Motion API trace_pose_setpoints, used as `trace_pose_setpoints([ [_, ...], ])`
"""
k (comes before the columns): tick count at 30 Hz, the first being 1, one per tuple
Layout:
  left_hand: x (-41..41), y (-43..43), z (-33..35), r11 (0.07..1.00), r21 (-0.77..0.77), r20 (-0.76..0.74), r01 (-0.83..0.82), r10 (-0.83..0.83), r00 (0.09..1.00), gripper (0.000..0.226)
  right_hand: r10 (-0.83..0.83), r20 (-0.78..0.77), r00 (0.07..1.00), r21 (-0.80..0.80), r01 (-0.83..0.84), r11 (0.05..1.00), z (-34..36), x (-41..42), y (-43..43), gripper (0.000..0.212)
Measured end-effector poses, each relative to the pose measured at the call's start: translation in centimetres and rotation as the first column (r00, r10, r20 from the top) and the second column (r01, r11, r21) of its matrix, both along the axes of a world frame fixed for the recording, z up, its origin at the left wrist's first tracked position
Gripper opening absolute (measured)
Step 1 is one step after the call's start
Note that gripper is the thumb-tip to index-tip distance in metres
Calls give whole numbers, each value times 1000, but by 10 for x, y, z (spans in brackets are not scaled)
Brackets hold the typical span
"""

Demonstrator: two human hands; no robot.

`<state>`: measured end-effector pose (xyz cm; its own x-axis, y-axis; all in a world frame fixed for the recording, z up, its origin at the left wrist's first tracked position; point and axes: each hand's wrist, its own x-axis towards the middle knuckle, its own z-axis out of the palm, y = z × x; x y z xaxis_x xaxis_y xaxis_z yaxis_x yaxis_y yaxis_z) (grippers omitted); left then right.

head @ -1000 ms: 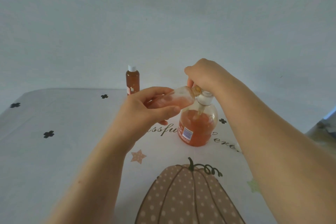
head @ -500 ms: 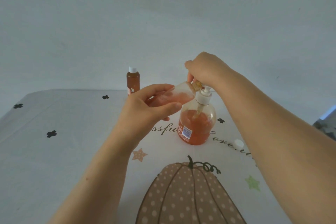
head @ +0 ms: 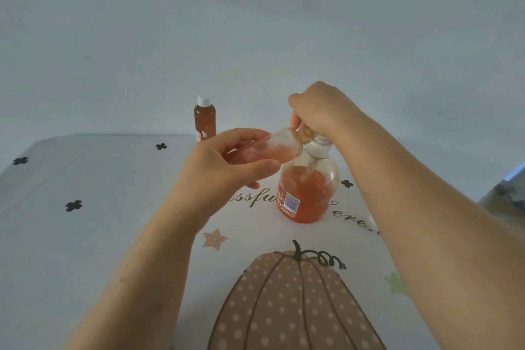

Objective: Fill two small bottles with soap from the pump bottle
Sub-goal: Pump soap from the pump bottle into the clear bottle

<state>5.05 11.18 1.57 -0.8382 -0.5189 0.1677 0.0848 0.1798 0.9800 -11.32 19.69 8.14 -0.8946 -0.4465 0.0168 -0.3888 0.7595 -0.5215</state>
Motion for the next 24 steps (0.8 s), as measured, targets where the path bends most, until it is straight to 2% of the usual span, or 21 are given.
trace_pose_setpoints([
  [10,2,5,4,999,32,-48,-3,4,999,38,30,-83,996,67,-24,997,16,4,-1,35],
  [24,-1,0,0,1000,10,14,18,-18,1000,38,-7,-6,1000,37,7,999,-1,-2,-2,36],
])
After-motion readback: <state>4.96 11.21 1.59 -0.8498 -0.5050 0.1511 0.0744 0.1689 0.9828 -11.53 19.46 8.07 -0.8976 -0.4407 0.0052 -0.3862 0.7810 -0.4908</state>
